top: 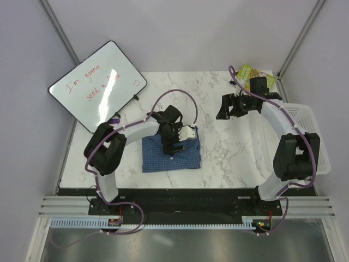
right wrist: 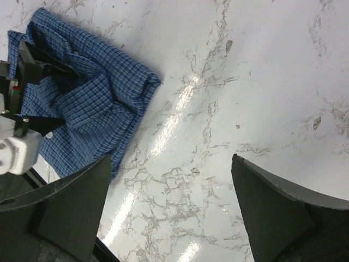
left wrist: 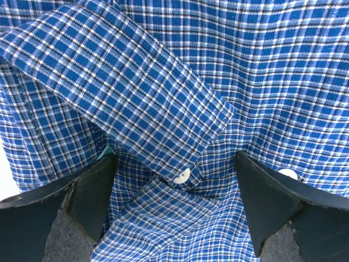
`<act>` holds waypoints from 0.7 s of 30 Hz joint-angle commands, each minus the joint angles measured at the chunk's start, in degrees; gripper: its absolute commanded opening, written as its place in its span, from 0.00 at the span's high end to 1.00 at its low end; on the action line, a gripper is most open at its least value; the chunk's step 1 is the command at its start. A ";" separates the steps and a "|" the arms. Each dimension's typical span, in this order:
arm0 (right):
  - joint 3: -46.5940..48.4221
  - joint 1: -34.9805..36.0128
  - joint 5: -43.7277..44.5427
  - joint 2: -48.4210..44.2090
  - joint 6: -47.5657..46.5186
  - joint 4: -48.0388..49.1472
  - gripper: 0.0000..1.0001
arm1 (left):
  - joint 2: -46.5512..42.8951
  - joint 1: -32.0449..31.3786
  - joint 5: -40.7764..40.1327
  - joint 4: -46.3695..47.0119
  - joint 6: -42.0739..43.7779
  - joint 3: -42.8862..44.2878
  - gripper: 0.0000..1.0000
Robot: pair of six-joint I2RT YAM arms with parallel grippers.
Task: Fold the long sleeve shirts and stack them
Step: Neatly place the folded shirt to the corner
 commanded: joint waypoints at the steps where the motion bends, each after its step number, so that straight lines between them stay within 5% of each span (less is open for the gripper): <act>1: 1.53 -0.46 -0.01 -1.93 -1.24 -1.23 0.02 | -6.58 5.75 -4.26 -8.27 8.28 -14.49 0.04; 12: 3.81 -0.55 0.08 -0.70 -0.89 -2.20 0.02 | -22.34 29.11 -9.62 -11.88 33.40 -33.92 0.02; 21: 5.75 -0.55 0.34 0.62 -0.45 -3.25 0.02 | -19.19 48.02 -14.54 -8.37 57.58 -33.85 0.02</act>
